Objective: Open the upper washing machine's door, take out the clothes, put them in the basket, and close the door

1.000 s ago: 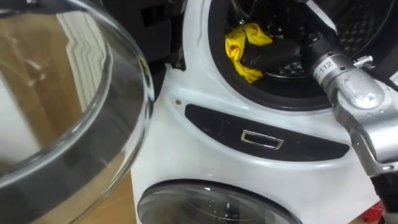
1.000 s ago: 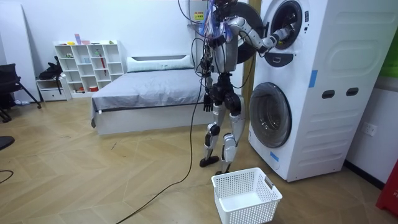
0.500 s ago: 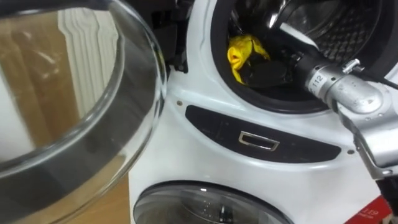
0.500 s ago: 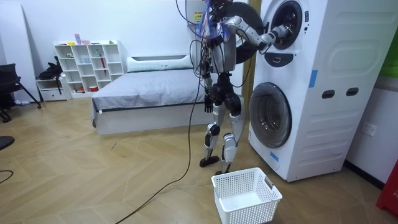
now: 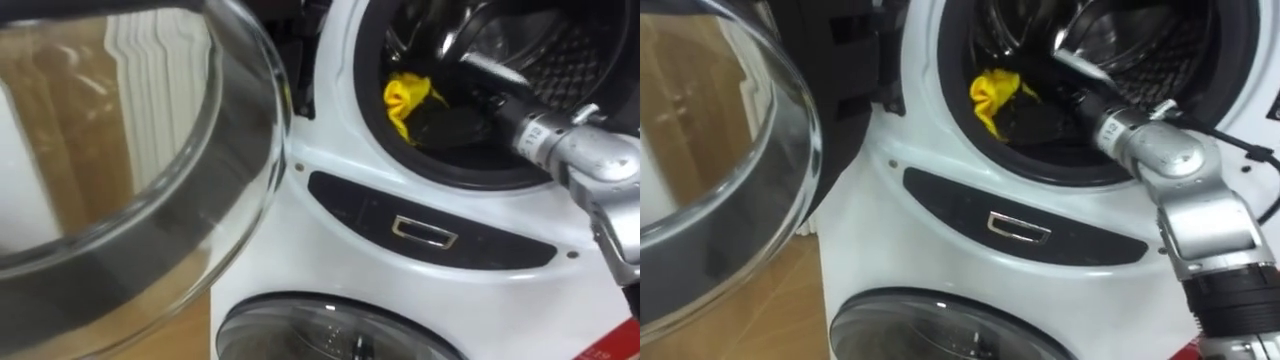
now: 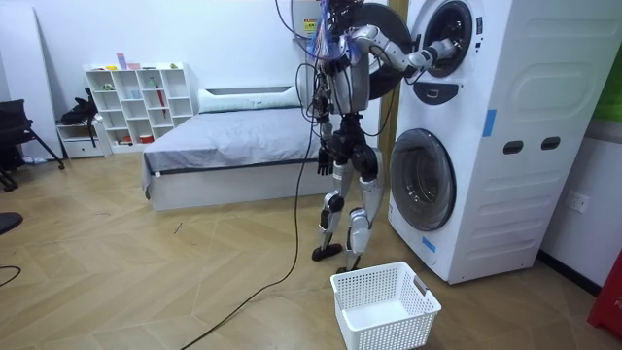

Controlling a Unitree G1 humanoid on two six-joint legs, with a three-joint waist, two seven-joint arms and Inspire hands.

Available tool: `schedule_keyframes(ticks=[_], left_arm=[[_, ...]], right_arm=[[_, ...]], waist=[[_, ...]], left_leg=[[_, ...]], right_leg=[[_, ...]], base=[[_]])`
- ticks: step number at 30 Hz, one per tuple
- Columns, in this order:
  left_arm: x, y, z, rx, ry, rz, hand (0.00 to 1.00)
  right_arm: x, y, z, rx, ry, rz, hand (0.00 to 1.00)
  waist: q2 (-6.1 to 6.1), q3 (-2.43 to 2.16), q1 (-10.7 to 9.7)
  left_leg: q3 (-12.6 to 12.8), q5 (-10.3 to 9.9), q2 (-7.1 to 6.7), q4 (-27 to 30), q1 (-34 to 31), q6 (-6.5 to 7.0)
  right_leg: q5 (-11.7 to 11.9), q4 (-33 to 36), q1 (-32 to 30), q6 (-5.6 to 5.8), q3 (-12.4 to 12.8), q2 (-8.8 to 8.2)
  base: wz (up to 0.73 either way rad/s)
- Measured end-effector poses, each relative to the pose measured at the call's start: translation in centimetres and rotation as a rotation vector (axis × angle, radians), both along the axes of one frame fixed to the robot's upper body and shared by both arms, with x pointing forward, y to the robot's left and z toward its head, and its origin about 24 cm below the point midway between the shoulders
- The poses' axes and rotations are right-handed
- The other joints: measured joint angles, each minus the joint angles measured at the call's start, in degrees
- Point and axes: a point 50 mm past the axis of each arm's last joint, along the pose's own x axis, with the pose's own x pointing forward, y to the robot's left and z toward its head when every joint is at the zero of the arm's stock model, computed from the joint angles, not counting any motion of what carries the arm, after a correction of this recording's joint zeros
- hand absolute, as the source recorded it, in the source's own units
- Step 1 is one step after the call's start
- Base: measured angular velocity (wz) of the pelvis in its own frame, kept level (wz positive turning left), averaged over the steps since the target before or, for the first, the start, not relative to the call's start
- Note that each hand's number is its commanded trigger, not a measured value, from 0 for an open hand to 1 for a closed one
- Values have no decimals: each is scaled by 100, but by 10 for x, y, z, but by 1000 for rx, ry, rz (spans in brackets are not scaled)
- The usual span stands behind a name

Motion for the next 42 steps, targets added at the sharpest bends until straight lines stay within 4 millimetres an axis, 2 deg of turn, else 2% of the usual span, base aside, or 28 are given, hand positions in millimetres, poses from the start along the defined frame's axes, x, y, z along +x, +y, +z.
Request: schedule_keyframes(ticks=[3, 6, 11, 13, 14, 17, 20, 22, 23, 24, 25, 26, 29, 30, 31, 32, 33, 34, 35, 36, 37, 38, 39, 40, 42], left_arm=[[0, 0, 0, 11, -6, 3, 0], [3, 0, 0, 10, -11, -4, 0], [2, 0, -1, 28, -16, -17, 0], [-2, 0, -1, 31, -19, -15, 0], [-3, -1, -1, 29, -22, -13, 0], [-11, -1, -2, 30, -29, 2, 0], [-22, -12, -6, 11, -39, 27, 0], [-30, -20, -9, -14, -45, 58, 0], [-33, -22, -9, -20, -46, 63, 0], [-38, -24, -10, -26, -47, 71, 0], [-43, -24, -10, -27, -41, 73, 0], [-44, -24, -10, -26, -41, 73, 0], [-52, -23, -9, -23, -43, 77, 0], [-54, -23, -9, -26, -42, 86, 0], [-55, -22, -9, -24, -45, 103, 0], [-57, -20, -9, -20, -49, 117, 0], [-60, -14, -6, -4, -65, 151, 0], [-66, -13, -6, 1, -60, 176, 0], [-68, -15, -7, -5, -51, 182, 0], [-69, -19, -9, -18, -39, 176, 0], [-62, -21, -9, -25, -53, 144, 0], [-57, -21, -10, -26, -62, 133, 0], [-54, -18, -9, -14, -74, 133, 0], [-58, -16, -8, 1, -66, 142, 0], [-68, -12, -6, 17, -46, 169, 0]], right_arm=[[1, -4, -1, 41, 5, -11, 100], [0, -4, 1, 63, -29, -31, 100], [-7, 5, 12, 54, -107, -26, 100], [-20, 9, 17, 31, -174, -34, 100], [-24, 11, 19, 18, -196, -33, 100], [-51, 19, 23, 20, -284, 0, 100], [-80, 27, 29, 39, -362, 47, 100], [-101, 25, 22, 65, -384, 50, 100], [-105, 24, 20, 75, -381, 48, 100], [-110, 24, 14, 110, -374, 59, 100], [-118, 27, 13, 150, -380, 87, 100], [-122, 28, 13, 170, -380, 102, 100], [-130, 24, 6, 227, -345, 130, 100], [-132, 25, 7, 240, -348, 157, 100], [-134, 25, 5, 254, -336, 162, 100], [-135, 25, 4, 260, -333, 170, 100], [-141, 28, 7, 271, -342, 208, 100], [-146, 31, 9, 291, -347, 250, 100], [-149, 31, 8, 311, -343, 262, 100], [-151, 28, 6, 350, -338, 258, 100], [-154, 19, 7, 378, -348, 216, 100], [-155, 13, 7, 380, -356, 188, 100], [-159, 2, 5, 382, -354, 136, 100], [-161, -1, 2, 376, -336, 131, 100], [-163, -3, 0, 373, -324, 134, 100]], waist=[[2, 1, -8], [27, 23, -10], [22, 19, -11], [-7, -3, -29], [26, 14, -22], [30, 3, -84], [153, -17, -279], [299, -96, -407], [339, -114, -436], [395, -103, -522], [436, -114, -562], [446, -110, -576], [448, -103, -795], [467, -84, -844], [484, -63, -875], [484, -68, -897], [395, -60, -884], [340, -21, -894], [380, -45, -921], [391, -76, -1104], [350, -48, -1187], [392, -49, -1203], [359, -89, -1135], [323, -95, -1083], [341, -95, -1037]], left_leg=[[6, -1, -6, -38, 33, 0], [16, -3, -6, -56, 64, -4], [109, -9, 13, -124, 67, -16], [147, -8, 13, -122, 74, -16], [190, -8, 14, -120, 89, -16], [189, -8, 5, -63, 118, -16], [189, -8, 1, -60, 126, -16], [176, -7, 7, -61, 176, -15], [168, -5, 9, -60, 209, -16], [165, -5, 9, -28, 275, -16], [193, -5, 13, -30, 346, -17], [195, -5, 18, -30, 378, -17], [189, -4, 72, -26, 468, -18], [183, -1, 127, -9, 511, -22], [143, 2, 243, 117, 520, -23], [96, 0, 289, 153, 517, -26], [133, -21, 303, 204, 503, -60], [257, -150, 288, 376, 482, -261], [267, -222, 331, 396, 472, -342], [226, -272, 375, 193, 418, -403], [175, -210, 344, -202, 249, -391], [225, -130, 340, -307, 188, -280], [530, -94, 276, -211, 115, -178], [690, -92, 249, -106, 121, -174], [689, -93, 230, -85, 185, -172]], right_leg=[[-2, -66, 44, 3, 1, 11], [-4, -80, 46, 6, 0, 20], [-7, -78, -43, 11, 61, 59], [-7, -81, -65, 11, 168, 72], [-7, -89, -69, 12, 214, 80], [-7, -166, -43, 11, 343, 93], [-7, -173, -53, 11, 463, 100], [-7, -156, -19, 11, 500, 104], [-7, -146, 4, 11, 505, 106], [-7, -164, 108, 11, 525, 100], [-12, -184, 189, 19, 621, 101], [-12, -182, 221, 20, 654, 102], [-12, -106, 263, 20, 710, 162], [-14, 128, 164, 17, 770, 191], [-106, 452, -52, -39, 792, 243], [-163, 317, -124, -67, 838, 341], [243, -425, -238, -232, 958, 535], [469, -492, -227, -349, 697, 507], [465, -464, -202, -344, 811, 515], [458, -461, -130, -332, 1104, 467], [454, -444, -157, -270, 1463, 404], [430, -421, -230, -186, 1577, 385], [351, -346, -322, -48, 1652, 358], [377, -348, -313, -35, 1557, 348], [425, -330, -283, -50, 1292, 335]], base=[[0], [-2], [-11], [-15], [-22], [-18], [-10], [0], [-4], [-5], [-3], [0], [7], [-11], [-18], [-38], [-42], [-37], [36], [97], [112], [63], [-6], [-32], [-37]])
